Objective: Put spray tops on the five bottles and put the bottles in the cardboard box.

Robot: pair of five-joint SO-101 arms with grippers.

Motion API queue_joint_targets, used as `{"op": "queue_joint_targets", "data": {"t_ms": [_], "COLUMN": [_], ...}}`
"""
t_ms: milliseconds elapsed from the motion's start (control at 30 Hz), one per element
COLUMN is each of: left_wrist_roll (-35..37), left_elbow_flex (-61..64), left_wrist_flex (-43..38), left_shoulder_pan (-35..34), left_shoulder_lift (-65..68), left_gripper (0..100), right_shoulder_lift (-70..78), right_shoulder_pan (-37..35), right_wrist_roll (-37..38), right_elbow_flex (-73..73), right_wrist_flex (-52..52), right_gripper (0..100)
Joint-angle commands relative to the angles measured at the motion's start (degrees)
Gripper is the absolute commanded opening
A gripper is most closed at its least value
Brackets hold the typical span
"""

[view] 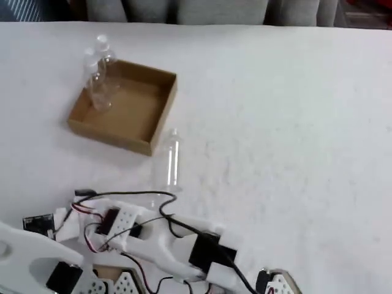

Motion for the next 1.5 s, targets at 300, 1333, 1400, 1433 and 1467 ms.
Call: {"op": "queue_joint_targets", "data": {"t_ms": [300,1333,1400,1433,1467], "left_wrist_roll": [0.18,0.18,0.18,0.18,0.18], "left_elbow_flex": [-2.37,-2.73,-2.73,-2.73,-2.73], "left_wrist_flex": [-1.49,-1.23,-0.18,0.7,1.85], "left_shoulder_pan": [-0.4,0.31,1.27,1.98,2.86], "left_shoulder_lift": [-1.1,-1.27,-1.54,-1.63,-1.63], "left_gripper": [2,2,2,2,2], "right_shoulder_lift": [-1.1,-6.99,-9.63,-11.3,-12.97], "right_shoulder_pan": [9.54,20.09,22.11,22.9,23.52], "right_wrist_roll": [-8.44,-17.49,-17.49,-17.49,-17.49], "right_elbow_flex": [-2.9,-14.95,-15.38,-15.3,-15.21], "right_wrist_flex": [-4.88,36.88,39.69,41.1,42.77], "right_gripper": [1.5,23.4,22.4,22.4,22.4]}}
